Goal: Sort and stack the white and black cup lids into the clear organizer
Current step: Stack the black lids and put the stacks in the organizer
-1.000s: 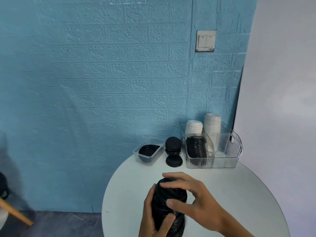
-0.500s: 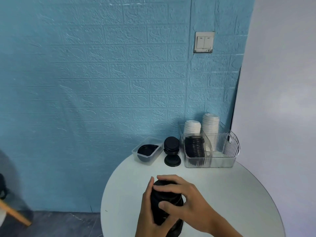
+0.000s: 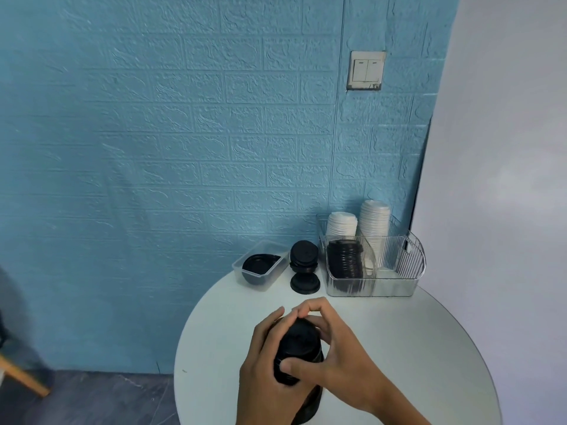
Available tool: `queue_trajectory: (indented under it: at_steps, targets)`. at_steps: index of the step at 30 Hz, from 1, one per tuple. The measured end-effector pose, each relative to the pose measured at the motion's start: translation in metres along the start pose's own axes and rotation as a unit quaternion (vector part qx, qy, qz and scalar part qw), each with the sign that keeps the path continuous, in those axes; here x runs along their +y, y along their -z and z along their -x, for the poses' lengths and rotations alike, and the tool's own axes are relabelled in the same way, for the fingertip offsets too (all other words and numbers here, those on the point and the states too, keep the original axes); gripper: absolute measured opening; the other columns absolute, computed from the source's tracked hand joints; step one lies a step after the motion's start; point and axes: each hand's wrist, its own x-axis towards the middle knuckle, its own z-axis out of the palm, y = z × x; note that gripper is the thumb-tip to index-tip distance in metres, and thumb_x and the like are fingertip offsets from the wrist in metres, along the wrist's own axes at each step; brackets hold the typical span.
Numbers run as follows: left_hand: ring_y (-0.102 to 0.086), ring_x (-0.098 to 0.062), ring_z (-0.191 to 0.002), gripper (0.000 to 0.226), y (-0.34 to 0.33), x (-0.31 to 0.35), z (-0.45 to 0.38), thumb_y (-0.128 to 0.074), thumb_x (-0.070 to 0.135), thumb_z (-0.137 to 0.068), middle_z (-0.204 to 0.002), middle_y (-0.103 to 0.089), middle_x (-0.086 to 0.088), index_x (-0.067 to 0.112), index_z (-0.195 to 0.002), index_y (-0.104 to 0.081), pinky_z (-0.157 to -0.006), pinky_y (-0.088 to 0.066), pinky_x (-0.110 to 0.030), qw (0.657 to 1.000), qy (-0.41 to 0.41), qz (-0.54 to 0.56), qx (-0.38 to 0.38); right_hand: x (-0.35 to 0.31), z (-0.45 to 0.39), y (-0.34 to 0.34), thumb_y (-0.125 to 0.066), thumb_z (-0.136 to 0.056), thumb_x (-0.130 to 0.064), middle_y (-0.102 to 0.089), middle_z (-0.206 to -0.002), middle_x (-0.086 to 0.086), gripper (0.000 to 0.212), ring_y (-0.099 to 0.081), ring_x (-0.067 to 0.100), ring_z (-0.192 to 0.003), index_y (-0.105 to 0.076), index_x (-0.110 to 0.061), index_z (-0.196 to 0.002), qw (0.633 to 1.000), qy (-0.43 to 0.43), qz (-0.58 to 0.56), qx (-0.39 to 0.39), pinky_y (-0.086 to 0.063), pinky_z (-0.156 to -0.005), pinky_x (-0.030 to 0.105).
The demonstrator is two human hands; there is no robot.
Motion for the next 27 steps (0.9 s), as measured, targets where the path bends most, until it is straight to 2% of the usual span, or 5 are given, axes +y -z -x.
queue_trajectory:
  at_steps: [4,13,17,20,27]
  targets:
    - [-0.056,0.006,-0.125,0.055,-0.001,-0.004,0.005,-0.073,0.041,-0.068,-0.141,-0.05,0.026,0.043,-0.121,-0.058,-0.087,-0.053,-0.008,1.0,-0.005,0.0,-0.009,0.003,0.002,-0.002,-0.091,-0.072,-0.018,-0.071,-0.114,0.0,0.069,-0.066,0.019,-0.112,-0.047,-0.029,-0.124,1.0,-0.015,-0.016,-0.002,-0.056,-0.089,0.027]
    - [-0.065,0.001,-0.115,0.075,0.009,-0.014,0.002,-0.088,0.048,-0.06,-0.143,-0.052,0.017,0.043,-0.127,-0.054,-0.077,-0.062,-0.023,0.998,-0.03,-0.02,-0.055,0.007,0.003,-0.001,-0.092,-0.073,-0.031,-0.062,-0.12,0.006,0.05,-0.061,0.028,-0.116,-0.061,-0.027,-0.113,1.0,0.029,0.006,0.003,-0.052,-0.101,0.041]
    - [-0.063,0.004,-0.117,0.08,0.007,-0.015,0.002,-0.09,0.055,-0.055,-0.142,-0.052,0.02,0.044,-0.125,-0.054,-0.079,-0.058,-0.014,0.998,-0.03,-0.021,-0.058,0.009,-0.007,0.015,-0.085,-0.081,-0.036,-0.065,-0.122,0.004,0.042,-0.062,0.026,-0.121,-0.064,-0.021,-0.115,0.999,0.008,-0.006,-0.052,-0.05,-0.104,0.035]
    - [-0.06,0.005,-0.122,0.083,0.006,-0.017,0.002,-0.091,0.059,-0.053,-0.144,-0.052,0.02,0.046,-0.126,-0.055,-0.084,-0.053,-0.008,0.997,-0.034,-0.02,-0.06,0.014,-0.033,0.028,-0.075,-0.082,-0.054,-0.07,-0.12,-0.005,0.039,-0.063,0.012,-0.119,-0.068,-0.029,-0.112,0.998,-0.05,-0.029,-0.029,-0.051,-0.098,0.026]
    - [-0.058,-0.001,-0.127,0.087,0.003,-0.024,0.004,-0.091,0.064,-0.052,-0.143,-0.052,0.021,0.049,-0.128,-0.053,-0.086,-0.057,-0.014,0.997,-0.052,-0.029,-0.044,0.065,-0.121,0.041,-0.062,-0.086,-0.069,-0.047,-0.142,-0.011,0.066,-0.047,0.009,-0.129,-0.051,-0.033,-0.139,0.965,-0.091,0.246,0.03,-0.039,-0.11,0.032]
